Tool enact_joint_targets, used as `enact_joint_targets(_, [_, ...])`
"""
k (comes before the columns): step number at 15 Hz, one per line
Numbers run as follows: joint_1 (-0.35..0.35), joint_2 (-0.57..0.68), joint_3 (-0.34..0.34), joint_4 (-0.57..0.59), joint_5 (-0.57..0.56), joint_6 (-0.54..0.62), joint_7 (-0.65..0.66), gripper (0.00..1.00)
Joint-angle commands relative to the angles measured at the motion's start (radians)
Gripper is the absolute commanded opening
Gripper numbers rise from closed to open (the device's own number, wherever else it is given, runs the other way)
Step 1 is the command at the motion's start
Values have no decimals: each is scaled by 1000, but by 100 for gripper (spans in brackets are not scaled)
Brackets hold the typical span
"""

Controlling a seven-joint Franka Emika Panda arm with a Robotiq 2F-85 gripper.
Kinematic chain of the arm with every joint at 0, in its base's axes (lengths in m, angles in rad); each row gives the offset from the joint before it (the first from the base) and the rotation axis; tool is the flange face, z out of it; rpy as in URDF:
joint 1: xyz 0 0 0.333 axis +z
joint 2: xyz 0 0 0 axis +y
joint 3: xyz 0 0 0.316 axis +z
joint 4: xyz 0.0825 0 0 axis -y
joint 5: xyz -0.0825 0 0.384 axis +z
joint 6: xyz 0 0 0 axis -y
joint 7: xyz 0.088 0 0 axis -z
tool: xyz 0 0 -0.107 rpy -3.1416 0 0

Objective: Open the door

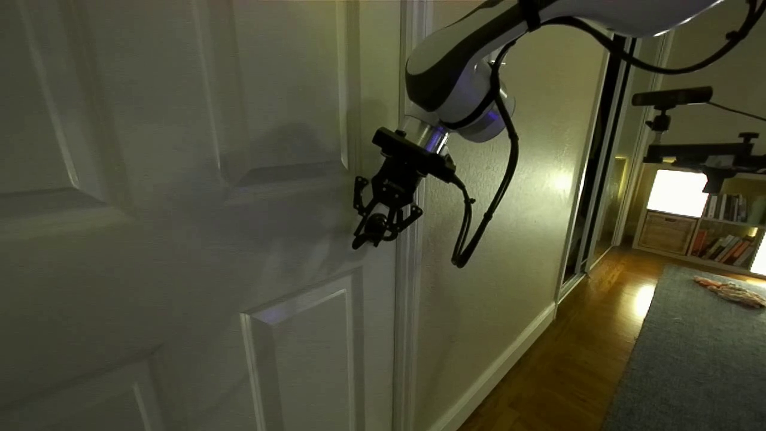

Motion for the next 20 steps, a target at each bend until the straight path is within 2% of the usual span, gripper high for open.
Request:
enact_joint_targets(1, [-17, 4, 24, 15, 22, 5, -8, 13])
enact_joint_targets(15, [-19, 45, -56, -141, -39, 13, 13, 10])
enact_joint_targets(17, [-18, 20, -62, -183, -40, 2, 14, 10])
enact_joint_targets(20, [-29, -73, -30, -292, -10, -2, -28, 10])
